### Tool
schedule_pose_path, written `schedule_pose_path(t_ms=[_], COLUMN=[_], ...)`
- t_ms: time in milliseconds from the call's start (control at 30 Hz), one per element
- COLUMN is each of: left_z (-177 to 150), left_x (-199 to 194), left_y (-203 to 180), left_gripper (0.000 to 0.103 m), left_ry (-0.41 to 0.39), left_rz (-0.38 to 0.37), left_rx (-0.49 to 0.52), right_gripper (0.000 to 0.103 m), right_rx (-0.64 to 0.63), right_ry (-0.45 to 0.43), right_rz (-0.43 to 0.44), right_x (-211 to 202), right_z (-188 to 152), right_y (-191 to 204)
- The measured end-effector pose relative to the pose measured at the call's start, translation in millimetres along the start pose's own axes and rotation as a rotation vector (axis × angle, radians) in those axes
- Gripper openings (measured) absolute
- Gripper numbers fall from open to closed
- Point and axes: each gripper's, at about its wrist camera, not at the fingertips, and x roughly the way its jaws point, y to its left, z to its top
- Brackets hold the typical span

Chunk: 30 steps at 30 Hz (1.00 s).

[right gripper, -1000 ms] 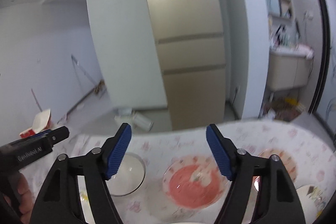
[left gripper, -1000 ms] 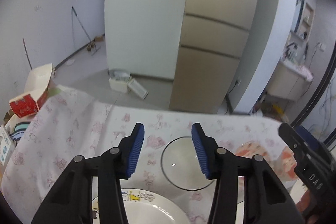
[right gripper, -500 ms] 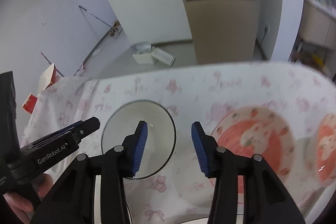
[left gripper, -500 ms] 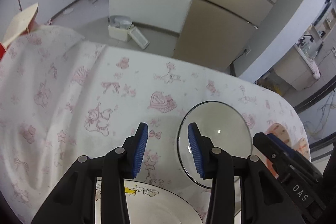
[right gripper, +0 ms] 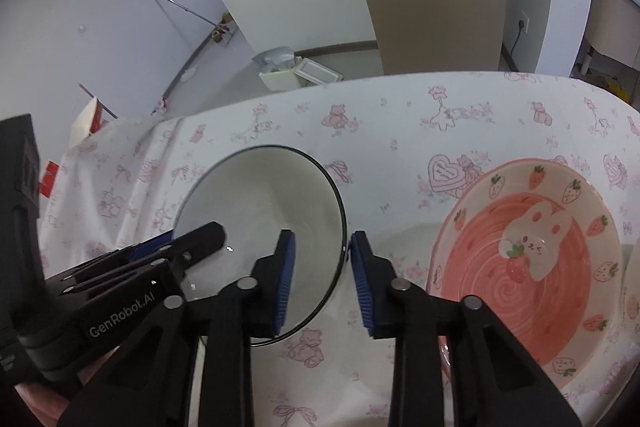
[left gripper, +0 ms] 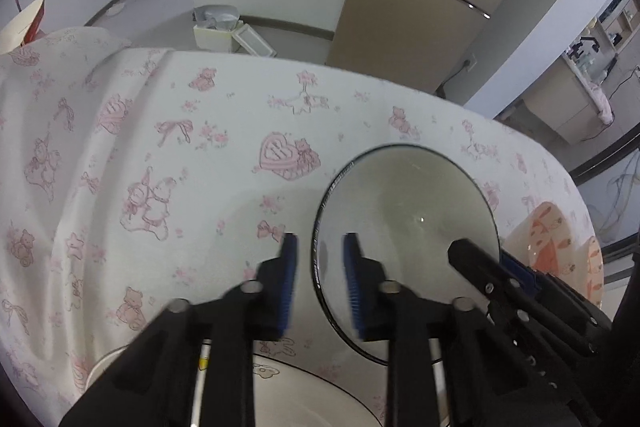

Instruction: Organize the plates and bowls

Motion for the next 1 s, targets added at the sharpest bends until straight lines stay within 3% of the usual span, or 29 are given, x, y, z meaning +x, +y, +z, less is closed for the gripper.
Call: schedule_pose_path(t_ms=[100,300,433,567,733,1000], left_z=[-0.6,-1.2,-1.8,-4.3,-3.5,-8.0], left_x=[0.9,3.2,1.2,-23.2,-59.6,-109.9], left_y=[-1.2,1.4,-0.9,-11.8,-13.5,-32.0], left_gripper=[0.01,0.01,0.009,0.009,0.008,0.008], left_ry=[-0.021,-0.019,-0.014,-0.086,-0.161,-0.271], left_rz=[0.028,0.011,0.038,0.063,0.008,-0.029], left_rx=[0.007,-0.002,0.016,0.044,0.038,0.069], right_gripper=[0.018,0.018,0.014,0.013,0.013,0.013], right_rx=[0.004,-0.079,-0.061,-0.08,-0.05,-0.039], right_ry=[-0.006,-0.007,-0.016,-0.072,-0.134,-0.224], right_rz=[-0.024,-0.117,-0.114,-0.141,-0.062,-0.034], right_x=[1.2,7.7,5.2,-13.7,-52.2,-100.5], right_z=[-1.2,-5.7,-5.5,-6.1,-1.4,-2.3], right_y=[1.3,15.7,12.9,20.8,17.5,19.8])
